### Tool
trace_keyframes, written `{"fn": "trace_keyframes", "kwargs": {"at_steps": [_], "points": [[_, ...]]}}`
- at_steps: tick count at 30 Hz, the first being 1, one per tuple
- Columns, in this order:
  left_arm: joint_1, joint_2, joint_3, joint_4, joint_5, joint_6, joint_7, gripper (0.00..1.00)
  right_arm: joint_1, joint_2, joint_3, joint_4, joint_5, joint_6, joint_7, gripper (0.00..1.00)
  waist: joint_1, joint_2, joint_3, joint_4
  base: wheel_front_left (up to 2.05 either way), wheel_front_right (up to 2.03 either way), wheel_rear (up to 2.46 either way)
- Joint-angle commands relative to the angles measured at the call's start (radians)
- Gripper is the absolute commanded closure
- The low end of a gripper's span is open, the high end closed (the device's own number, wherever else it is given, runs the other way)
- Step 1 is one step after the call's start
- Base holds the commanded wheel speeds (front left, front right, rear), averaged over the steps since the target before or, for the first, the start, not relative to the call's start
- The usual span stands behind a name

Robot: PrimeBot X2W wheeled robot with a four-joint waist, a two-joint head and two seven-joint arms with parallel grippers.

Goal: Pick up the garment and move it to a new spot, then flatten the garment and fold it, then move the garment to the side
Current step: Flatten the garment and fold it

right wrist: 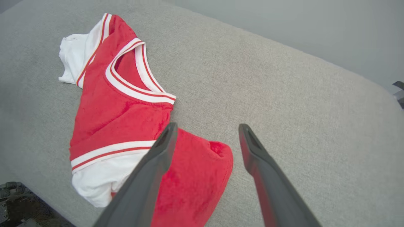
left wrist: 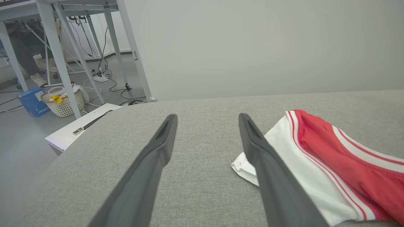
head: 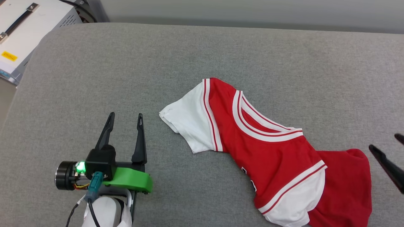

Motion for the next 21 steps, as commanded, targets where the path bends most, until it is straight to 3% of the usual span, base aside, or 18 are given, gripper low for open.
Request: {"fn": "trace_keyframes", "kwargs": {"at_steps": [1, 4, 5, 9, 14, 21], "points": [[-0.01, -0.006, -0.001, -0.003, 0.01, -0.007, -0.006, 0.0, -0.06, -0.03, 0.02, -0.003, -0.007, 0.0, 0.023, 0.0, 0.0, 0.0038, 0.018, 0.013, 0.0, 0.0, 0.0], [-0.023, -0.012, -0.005, -0.005, 0.014, -0.012, -0.006, 0.0, -0.184, -0.081, 0.103, 0.02, 0.015, 0.0, 0.088, 0.0, 0.0, 0.0038, 0.036, 0.027, 0.0, 0.0, 0.0], [-0.031, -0.017, -0.007, -0.007, 0.016, -0.015, -0.006, 0.0, -0.272, -0.117, 0.176, 0.057, 0.026, 0.0, 0.142, 0.0, 0.0, 0.0038, 0.047, 0.038, 0.0, 0.0, 0.0], [-0.048, -0.026, -0.011, -0.007, 0.02, -0.019, -0.006, 0.0, -0.435, -0.149, 0.327, 0.157, 0.067, 0.0, 0.262, 0.0, 0.0, 0.0038, 0.068, 0.058, 0.0, 0.0, 0.0], [-0.067, -0.038, -0.014, -0.009, 0.023, -0.022, -0.006, 0.0, -0.622, -0.137, 0.508, 0.282, 0.097, 0.0, 0.375, 0.0, 0.0, 0.0038, 0.096, 0.082, 0.0, 0.0, 0.0], [-0.099, -0.053, -0.023, -0.011, 0.024, -0.027, -0.006, 0.0, -0.783, -0.099, 0.719, 0.452, 0.099, 0.0, 0.415, 0.0, 0.0, 0.0038, 0.149, 0.116, 0.0, 0.0, 0.0]]}}
